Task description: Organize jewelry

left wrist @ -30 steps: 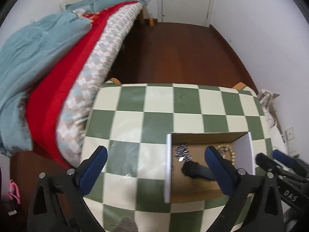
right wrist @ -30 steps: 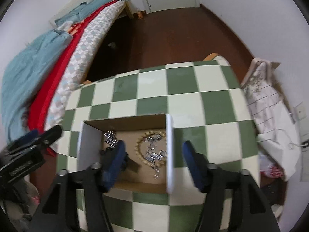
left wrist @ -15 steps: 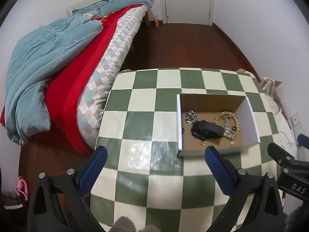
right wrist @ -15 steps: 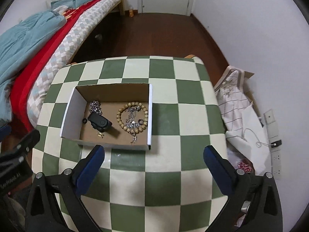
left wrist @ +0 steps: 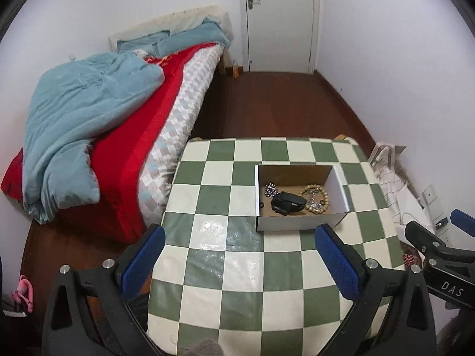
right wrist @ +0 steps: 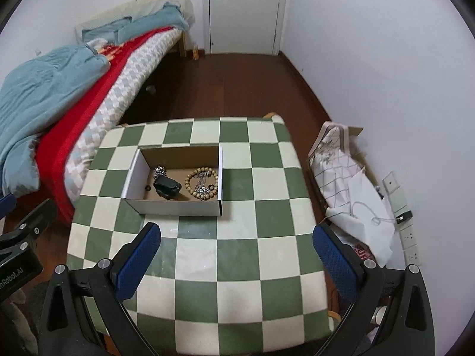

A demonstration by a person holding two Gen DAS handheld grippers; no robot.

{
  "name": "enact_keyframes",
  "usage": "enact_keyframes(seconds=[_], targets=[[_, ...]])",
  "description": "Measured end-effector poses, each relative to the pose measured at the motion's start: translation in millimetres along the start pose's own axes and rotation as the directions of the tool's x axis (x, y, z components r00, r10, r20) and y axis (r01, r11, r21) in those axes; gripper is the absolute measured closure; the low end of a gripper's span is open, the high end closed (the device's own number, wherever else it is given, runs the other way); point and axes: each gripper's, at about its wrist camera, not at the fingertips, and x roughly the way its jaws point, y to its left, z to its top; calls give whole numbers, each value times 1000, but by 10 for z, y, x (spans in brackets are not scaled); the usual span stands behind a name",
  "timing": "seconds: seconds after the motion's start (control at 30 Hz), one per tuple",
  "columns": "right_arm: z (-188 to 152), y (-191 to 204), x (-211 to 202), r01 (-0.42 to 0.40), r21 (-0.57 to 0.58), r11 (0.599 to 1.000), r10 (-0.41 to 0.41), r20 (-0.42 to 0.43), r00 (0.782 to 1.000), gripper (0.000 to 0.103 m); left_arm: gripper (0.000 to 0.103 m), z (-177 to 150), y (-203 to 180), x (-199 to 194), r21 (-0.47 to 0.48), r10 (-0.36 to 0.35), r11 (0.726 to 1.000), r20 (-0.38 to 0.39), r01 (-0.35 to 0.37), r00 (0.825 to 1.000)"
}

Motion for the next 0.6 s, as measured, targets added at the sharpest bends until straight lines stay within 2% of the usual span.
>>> enact_keyframes(seconds=[0.4, 0.6], targets=[[-198, -41, -1206, -27, -10, 1000, 28, 144, 989, 0, 0, -92, 113, -954, -37, -16, 999, 121, 21, 993], [-289, -33, -1652, -39, -14, 999, 41, 194, 980, 0, 0, -168, 98, -1300, -34, -52, 998, 137, 57, 989]])
